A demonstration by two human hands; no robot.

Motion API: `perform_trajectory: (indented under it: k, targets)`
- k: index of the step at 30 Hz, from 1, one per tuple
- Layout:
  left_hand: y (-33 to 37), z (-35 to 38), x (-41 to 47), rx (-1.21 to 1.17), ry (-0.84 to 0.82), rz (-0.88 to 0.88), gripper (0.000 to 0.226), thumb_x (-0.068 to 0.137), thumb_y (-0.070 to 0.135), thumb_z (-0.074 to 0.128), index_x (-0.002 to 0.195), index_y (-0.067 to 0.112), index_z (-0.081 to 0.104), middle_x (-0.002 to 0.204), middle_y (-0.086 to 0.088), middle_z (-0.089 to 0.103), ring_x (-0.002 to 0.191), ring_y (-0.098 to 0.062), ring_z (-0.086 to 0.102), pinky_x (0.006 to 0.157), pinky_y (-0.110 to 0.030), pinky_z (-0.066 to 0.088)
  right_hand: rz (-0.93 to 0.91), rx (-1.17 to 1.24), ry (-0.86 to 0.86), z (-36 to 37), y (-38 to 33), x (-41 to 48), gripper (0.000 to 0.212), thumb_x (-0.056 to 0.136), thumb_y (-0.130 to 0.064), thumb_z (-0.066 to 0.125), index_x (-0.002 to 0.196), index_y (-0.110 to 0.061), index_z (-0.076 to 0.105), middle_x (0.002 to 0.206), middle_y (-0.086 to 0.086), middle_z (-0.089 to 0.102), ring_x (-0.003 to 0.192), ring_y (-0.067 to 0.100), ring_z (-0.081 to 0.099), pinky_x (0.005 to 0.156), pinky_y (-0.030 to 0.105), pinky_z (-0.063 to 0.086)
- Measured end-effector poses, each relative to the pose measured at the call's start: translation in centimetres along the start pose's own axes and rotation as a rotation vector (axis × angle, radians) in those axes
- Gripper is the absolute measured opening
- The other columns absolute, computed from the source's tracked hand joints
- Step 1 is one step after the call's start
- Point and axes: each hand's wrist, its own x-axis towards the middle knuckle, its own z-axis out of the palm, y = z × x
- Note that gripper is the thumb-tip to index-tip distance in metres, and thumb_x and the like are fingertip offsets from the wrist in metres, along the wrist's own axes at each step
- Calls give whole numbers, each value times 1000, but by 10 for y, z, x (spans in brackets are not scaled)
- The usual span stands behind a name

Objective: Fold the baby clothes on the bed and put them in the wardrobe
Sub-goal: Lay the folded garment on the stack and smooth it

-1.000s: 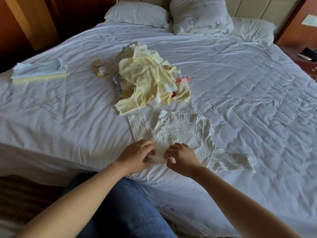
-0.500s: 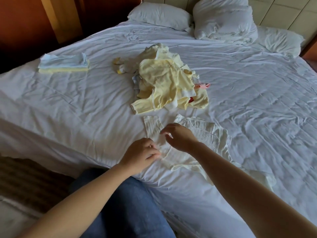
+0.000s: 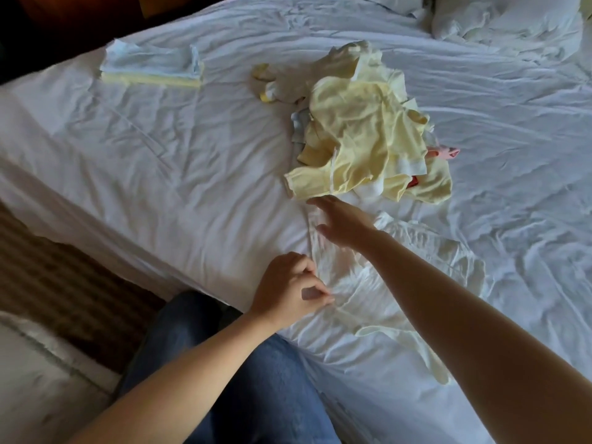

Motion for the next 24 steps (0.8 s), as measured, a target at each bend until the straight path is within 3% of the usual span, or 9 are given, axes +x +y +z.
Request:
perform_trajectory:
  k: [4, 8, 13, 16, 18, 20, 24]
  targets:
    - [-2, 3, -2, 17, 15, -3, 20, 72, 47, 83, 71, 28, 75, 75, 11, 53, 74, -8, 51, 69, -28, 41, 30, 54, -73, 0, -3, 11, 59, 89, -18, 59, 143, -29, 41, 133, 3, 48, 109, 22, 60, 85, 37, 53]
    - [3, -3, 0, 66, -36, -109, 31, 67, 52, 81, 76, 27, 65, 80, 14, 54, 78, -6, 51, 73, -31, 46, 31, 33, 9, -10, -6, 2, 21, 87, -20, 63, 107, -24, 68, 115, 1, 55, 98, 21, 61, 82, 33, 51]
    - [17, -6, 1, 74, -42, -260, 90, 56, 45, 88, 129, 13, 48, 121, 0, 55, 95, -9, 55, 85, -27, 50, 34, 188, 154, -38, -1, -39, 12, 83, -15, 67, 86, -25, 72, 113, -12, 65, 85, 7, 63, 72, 23, 47]
    - [24, -4, 6, 112, -121, -336, 107, 59, 39, 88, 144, 7, 33, 138, -10, 46, 115, -21, 52, 96, -33, 47, 86, 254, 200, -57, 6, -72, 14, 83, -13, 67, 86, -25, 74, 88, -15, 65, 80, 5, 62, 67, 20, 47]
    - [32, -2, 11, 107, -148, -358, 94, 62, 32, 86, 141, 9, 40, 133, -7, 51, 113, -19, 54, 95, -31, 46, 64, 241, 263, -68, 12, -96, 16, 83, -9, 66, 87, -21, 75, 83, -14, 63, 80, 6, 62, 67, 21, 48]
    - [42, -2, 16, 98, -158, -336, 65, 67, 23, 80, 127, 17, 55, 115, 2, 62, 102, -16, 60, 90, -29, 49, 54, 261, 320, -75, 19, -120, 17, 80, -6, 66, 85, -20, 75, 84, -13, 64, 83, 9, 66, 73, 25, 52]
    - [60, 2, 17, 89, -179, -250, 29, 72, 10, 72, 96, 24, 64, 85, 13, 62, 79, -7, 59, 72, -26, 51, 81, 299, 393, -68, 38, -165, 28, 77, -7, 69, 73, -34, 64, 84, -16, 62, 80, 9, 67, 73, 33, 56]
